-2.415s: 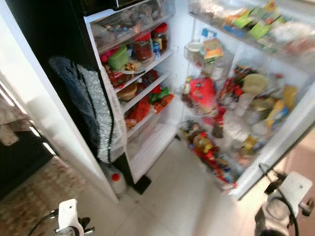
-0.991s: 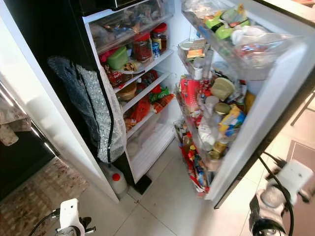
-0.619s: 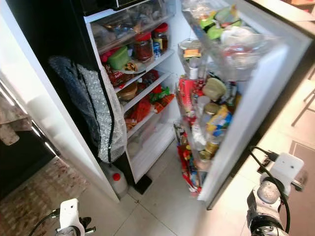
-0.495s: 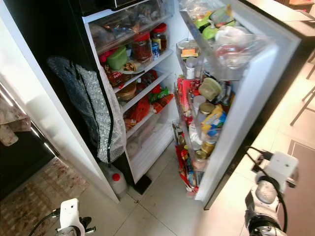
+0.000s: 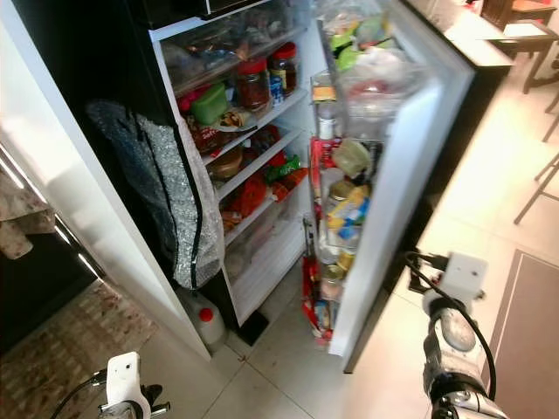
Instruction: Restocking fridge
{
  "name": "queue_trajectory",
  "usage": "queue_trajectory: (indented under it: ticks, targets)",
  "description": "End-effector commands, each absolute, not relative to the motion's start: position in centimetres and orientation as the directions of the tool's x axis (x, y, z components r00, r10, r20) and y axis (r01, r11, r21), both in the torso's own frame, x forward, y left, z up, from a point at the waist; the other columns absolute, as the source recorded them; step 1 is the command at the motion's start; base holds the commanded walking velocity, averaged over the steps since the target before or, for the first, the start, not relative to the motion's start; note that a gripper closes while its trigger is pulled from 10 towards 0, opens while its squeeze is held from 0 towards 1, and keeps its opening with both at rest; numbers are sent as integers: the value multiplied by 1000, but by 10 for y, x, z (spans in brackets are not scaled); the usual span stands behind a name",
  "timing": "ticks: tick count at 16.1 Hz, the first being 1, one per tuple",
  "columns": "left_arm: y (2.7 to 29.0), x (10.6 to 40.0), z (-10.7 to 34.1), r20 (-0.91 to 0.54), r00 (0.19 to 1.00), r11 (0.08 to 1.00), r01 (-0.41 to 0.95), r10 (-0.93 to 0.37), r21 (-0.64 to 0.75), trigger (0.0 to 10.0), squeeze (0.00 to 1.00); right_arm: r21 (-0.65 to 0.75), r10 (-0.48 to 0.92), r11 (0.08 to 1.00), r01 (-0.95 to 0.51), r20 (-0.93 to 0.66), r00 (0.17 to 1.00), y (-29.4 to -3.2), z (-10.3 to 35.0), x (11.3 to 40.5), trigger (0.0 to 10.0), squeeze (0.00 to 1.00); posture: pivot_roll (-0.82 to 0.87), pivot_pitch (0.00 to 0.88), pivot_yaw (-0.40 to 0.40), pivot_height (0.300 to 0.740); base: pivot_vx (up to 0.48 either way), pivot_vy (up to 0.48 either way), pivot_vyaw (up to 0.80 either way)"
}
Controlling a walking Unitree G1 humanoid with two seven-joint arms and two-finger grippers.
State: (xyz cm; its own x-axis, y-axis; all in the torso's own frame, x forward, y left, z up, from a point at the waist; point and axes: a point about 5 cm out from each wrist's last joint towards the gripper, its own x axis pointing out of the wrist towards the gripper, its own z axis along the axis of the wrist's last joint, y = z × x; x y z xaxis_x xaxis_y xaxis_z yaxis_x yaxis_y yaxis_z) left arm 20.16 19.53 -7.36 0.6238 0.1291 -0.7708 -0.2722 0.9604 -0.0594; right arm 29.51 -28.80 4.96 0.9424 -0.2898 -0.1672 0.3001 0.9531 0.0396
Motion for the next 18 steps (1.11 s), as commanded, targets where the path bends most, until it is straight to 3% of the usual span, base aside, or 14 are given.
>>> queue_trajectory:
  ticks: [1, 4, 5, 8, 9, 12, 14, 18]
  targets:
    - [197, 200, -74, -773, 620, 964, -262, 136, -40, 10000, 0, 61, -162, 984, 170, -122, 979, -274, 61, 309, 10000, 0, -52, 0, 29, 740, 0, 0, 0]
    - [197, 201, -74, -772, 621, 964, -262, 136, -41, 10000, 0, 50, 103, 994, -101, -34, 994, -249, 84, 327, 10000, 0, -52, 0, 28, 740, 0, 0, 0]
    - [197, 201, -74, -772, 621, 964, -261, 135, -41, 10000, 0, 38, 124, 992, -123, -28, 992, -246, 86, 329, 10000, 0, -52, 0, 28, 740, 0, 0, 0]
    - [197, 201, -74, -771, 621, 963, -265, 139, -40, 10000, 0, -49, 411, 911, -409, 43, 911, -190, 114, 351, 10000, 0, -49, 0, 27, 740, 0, 0, 0]
    - [197, 201, -74, -771, 621, 963, -266, 139, -40, 10000, 0, -52, 440, 898, -437, 51, 897, -182, 117, 354, 10000, 0, -48, 0, 26, 740, 0, 0, 0]
    - [196, 201, -74, -772, 621, 963, -267, 140, -40, 10000, 0, -9, 694, 713, -701, 147, 705, -99, 146, 364, 10000, 0, -53, 0, 27, 740, 0, 0, 0]
    - [196, 202, -74, -770, 623, 962, -268, 138, -45, 10000, 0, -39, 815, 566, -823, 175, 552, -52, 156, 356, 10000, 0, -40, 0, 24, 740, 0, 0, 0]
    - [195, 202, -74, -770, 622, 960, -275, 142, -45, 10000, 0, -22, 820, 559, -829, 159, 550, -57, 150, 354, 10000, 0, -35, 0, 19, 740, 0, 0, 0]
